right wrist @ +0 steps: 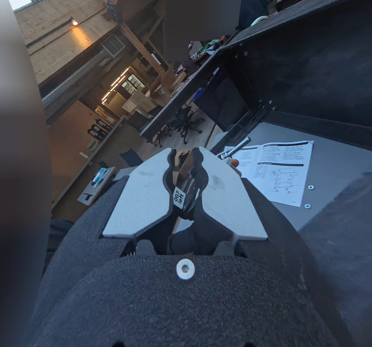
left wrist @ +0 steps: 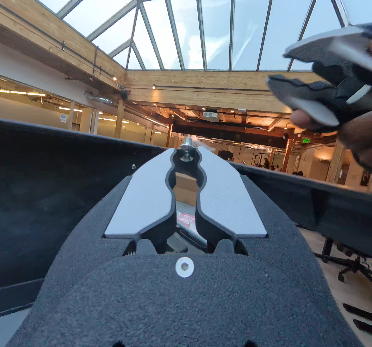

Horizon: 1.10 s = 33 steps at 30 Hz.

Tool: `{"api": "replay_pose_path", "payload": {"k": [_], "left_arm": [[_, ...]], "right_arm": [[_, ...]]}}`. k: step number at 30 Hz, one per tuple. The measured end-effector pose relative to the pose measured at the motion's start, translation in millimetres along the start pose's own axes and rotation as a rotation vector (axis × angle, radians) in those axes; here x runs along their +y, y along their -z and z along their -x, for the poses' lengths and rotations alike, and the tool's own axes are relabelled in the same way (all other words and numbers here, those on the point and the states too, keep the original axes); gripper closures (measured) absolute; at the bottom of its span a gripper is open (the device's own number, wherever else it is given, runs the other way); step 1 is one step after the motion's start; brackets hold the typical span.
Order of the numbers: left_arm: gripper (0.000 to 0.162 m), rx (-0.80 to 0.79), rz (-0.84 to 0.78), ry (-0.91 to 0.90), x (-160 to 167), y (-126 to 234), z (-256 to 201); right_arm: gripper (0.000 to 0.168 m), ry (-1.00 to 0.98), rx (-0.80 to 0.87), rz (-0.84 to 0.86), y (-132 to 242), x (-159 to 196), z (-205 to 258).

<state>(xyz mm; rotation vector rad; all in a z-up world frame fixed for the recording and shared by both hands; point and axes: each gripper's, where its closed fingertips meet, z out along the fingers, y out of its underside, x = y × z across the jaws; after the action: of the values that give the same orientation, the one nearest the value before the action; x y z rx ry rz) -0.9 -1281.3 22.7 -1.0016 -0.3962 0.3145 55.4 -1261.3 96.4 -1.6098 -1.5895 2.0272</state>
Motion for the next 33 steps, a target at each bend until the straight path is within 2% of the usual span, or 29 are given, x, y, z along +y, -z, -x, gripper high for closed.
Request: {"api": "replay_pose_path", "payload": {"k": [5,7,10,14,18,22,26,33], "left_arm": [[0.146,-0.015,0.136,0.082,96.3,-31.7,41.0],[0.146,-0.009,0.182,0.126,137.2,-47.6,56.2],[0.146,0.000,0.206,0.188,185.5,-76.4,73.3],[0.146,0.001,0.181,0.149,224.3,-127.4,85.5],[0.146,-0.040,0.114,-0.037,239.9,-182.8,94.8],[0.146,-0.118,0.081,-0.233,247.5,-226.5,110.3],[0.146,-0.131,0.019,-0.356,241.9,-255.9,115.1],[0.146,-0.088,-0.077,-0.417,225.0,-290.0,105.7]], "right_arm": [[0.156,0.061,0.170,-0.108,58.3,-29.4,-69.0],[0.158,0.077,0.246,-0.119,86.3,-23.9,-103.9],[0.160,0.040,0.428,-0.049,120.1,34.5,-173.7],[0.162,-0.226,0.554,0.030,133.5,169.2,-241.2],[0.163,-0.473,0.617,0.054,128.5,283.3,-262.9],[0.163,-0.573,0.653,0.131,124.3,349.0,-257.9],[0.162,-0.611,0.681,0.195,126.1,380.3,-256.2],[0.163,-0.610,0.681,0.247,125.1,388.6,-253.5]]}}
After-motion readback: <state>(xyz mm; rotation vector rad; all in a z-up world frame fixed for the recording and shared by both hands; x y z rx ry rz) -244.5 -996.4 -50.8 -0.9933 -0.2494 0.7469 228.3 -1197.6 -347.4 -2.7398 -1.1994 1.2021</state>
